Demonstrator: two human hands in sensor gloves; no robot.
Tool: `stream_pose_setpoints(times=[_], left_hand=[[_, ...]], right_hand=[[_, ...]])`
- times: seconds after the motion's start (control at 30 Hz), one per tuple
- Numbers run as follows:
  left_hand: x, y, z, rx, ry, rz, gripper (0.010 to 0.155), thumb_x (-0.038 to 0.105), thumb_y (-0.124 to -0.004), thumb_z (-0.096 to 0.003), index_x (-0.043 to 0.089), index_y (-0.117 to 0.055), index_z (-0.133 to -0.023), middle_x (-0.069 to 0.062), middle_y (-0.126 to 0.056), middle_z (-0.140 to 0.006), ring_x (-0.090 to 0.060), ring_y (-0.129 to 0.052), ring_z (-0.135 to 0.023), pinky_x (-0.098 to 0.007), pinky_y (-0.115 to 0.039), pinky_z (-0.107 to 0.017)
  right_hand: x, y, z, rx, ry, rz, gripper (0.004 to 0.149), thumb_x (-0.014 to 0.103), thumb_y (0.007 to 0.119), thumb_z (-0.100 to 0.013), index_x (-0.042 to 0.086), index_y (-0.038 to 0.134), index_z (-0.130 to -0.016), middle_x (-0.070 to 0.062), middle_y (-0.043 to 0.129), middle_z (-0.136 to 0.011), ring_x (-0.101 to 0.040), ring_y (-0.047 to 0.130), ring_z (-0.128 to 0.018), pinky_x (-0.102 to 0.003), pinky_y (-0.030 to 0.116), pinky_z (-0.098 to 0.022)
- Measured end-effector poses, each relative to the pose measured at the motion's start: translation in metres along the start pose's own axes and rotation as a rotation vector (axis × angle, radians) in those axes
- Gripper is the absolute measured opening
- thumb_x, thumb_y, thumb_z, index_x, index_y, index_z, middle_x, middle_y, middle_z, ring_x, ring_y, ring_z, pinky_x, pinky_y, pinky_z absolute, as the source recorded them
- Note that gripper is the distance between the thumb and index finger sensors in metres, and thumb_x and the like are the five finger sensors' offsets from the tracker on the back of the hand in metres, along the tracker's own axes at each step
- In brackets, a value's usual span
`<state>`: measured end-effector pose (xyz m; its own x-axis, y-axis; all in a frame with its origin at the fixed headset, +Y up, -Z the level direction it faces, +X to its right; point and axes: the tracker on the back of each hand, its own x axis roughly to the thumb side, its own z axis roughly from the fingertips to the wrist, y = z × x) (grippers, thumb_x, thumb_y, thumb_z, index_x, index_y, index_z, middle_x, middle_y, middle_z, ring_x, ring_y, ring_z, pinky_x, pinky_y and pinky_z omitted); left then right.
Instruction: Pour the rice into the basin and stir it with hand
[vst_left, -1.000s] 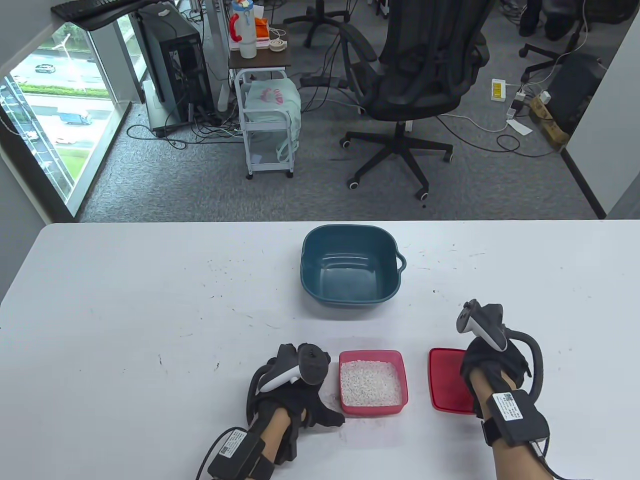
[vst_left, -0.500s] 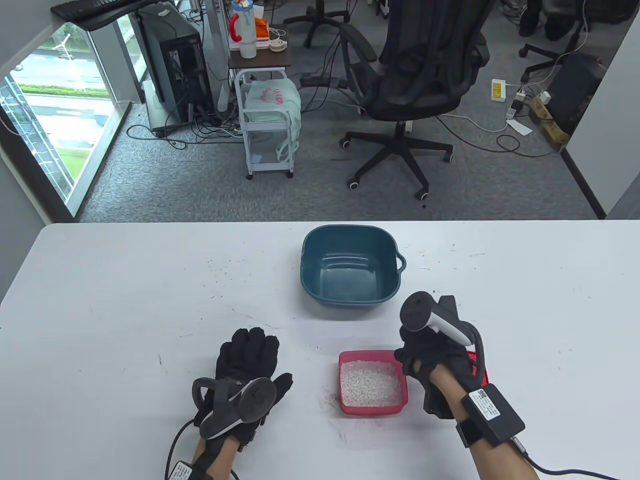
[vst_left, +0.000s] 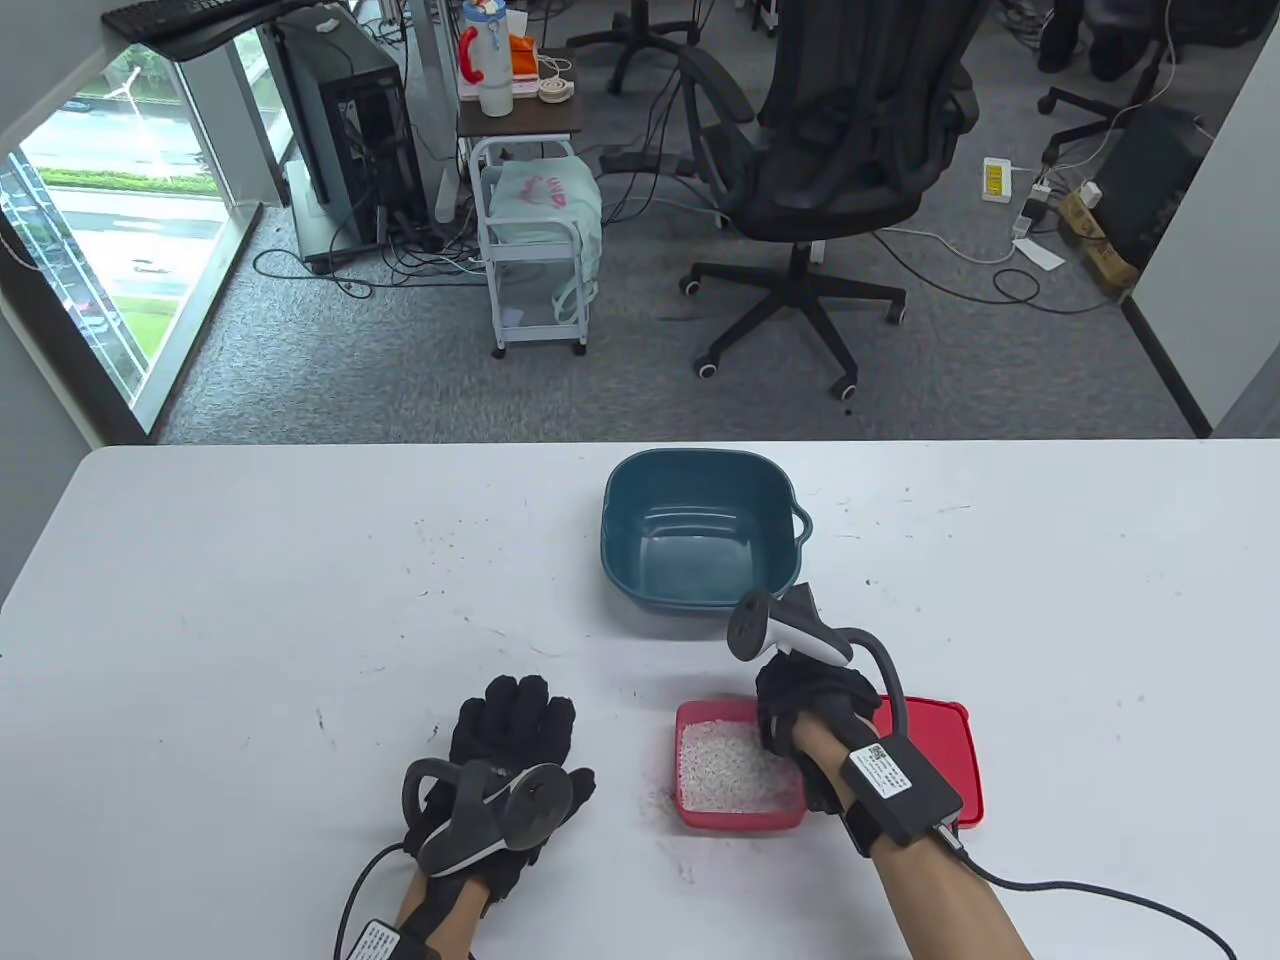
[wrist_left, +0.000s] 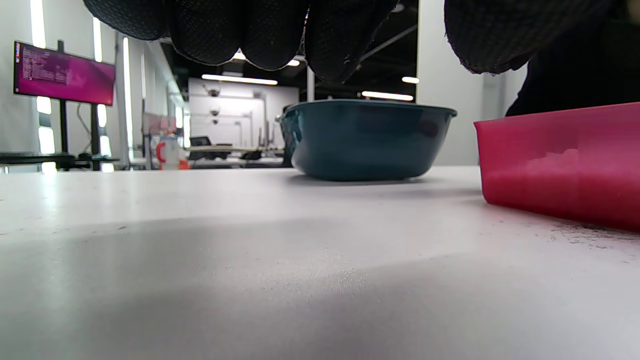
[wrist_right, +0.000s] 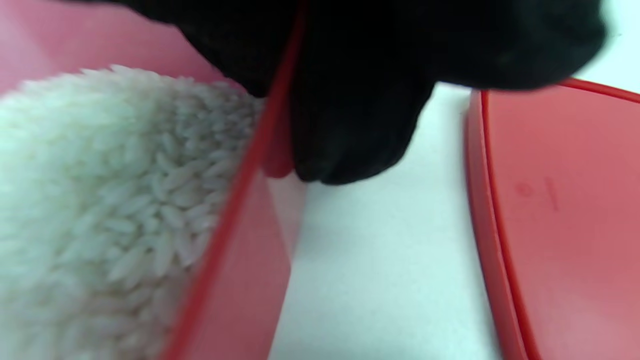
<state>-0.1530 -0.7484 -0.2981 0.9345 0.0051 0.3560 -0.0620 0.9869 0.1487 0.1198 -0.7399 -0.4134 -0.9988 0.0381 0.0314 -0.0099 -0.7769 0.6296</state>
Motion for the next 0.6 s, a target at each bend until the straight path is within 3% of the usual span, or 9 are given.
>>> stream_pose_setpoints(times=[0.2, 0.37, 0.5, 0.6], left_hand=[[-0.004, -0.001, 0.000, 0.002, 0.018, 0.019, 0.080, 0.061, -0.077, -0.0379, 0.015, -0.072, -0.103, -0.025, -0.063, -0.112, -0.058, -0.063, -0.100, -0.074, -0.058, -0.069], [-0.010, -0.006, -0.001, -0.026, 0.039, 0.029, 0.080, 0.061, -0.077, -0.0380, 0.015, -0.073, -0.103, -0.025, -0.062, -0.112, -0.058, -0.063, -0.100, -0.074, -0.058, -0.069], [-0.011, -0.007, -0.001, -0.030, 0.044, 0.034, 0.080, 0.061, -0.077, -0.0381, 0.015, -0.073, -0.103, -0.025, -0.062, -0.112, -0.058, -0.062, -0.100, -0.074, -0.058, -0.069], [-0.009, -0.008, -0.001, -0.040, 0.039, 0.026, 0.080, 0.061, -0.077, -0.0381, 0.015, -0.073, -0.103, -0.025, -0.062, -0.113, -0.058, -0.062, -0.100, -0.074, -0.058, -0.069]], right_hand=[[-0.020, -0.002, 0.012, 0.148, -0.068, -0.324, 0.052, 0.015, 0.085, -0.029, 0.002, 0.076, -0.079, -0.035, 0.090, -0.066, -0.026, 0.107, 0.005, -0.030, 0.090, 0.013], [-0.044, 0.000, 0.019, 0.229, -0.250, -0.753, 0.058, 0.021, 0.082, -0.032, 0.006, 0.067, -0.086, -0.037, 0.075, -0.078, -0.035, 0.113, -0.005, -0.035, 0.099, 0.006], [-0.057, -0.017, 0.029, 0.184, -0.378, -1.142, 0.064, 0.032, 0.084, -0.034, 0.012, 0.064, -0.091, -0.036, 0.066, -0.079, -0.043, 0.111, -0.014, -0.040, 0.100, -0.002], [-0.057, -0.042, 0.035, 0.063, -0.453, -1.276, 0.069, 0.036, 0.084, -0.035, 0.016, 0.058, -0.095, -0.034, 0.061, -0.082, -0.046, 0.109, -0.024, -0.043, 0.099, -0.011]])
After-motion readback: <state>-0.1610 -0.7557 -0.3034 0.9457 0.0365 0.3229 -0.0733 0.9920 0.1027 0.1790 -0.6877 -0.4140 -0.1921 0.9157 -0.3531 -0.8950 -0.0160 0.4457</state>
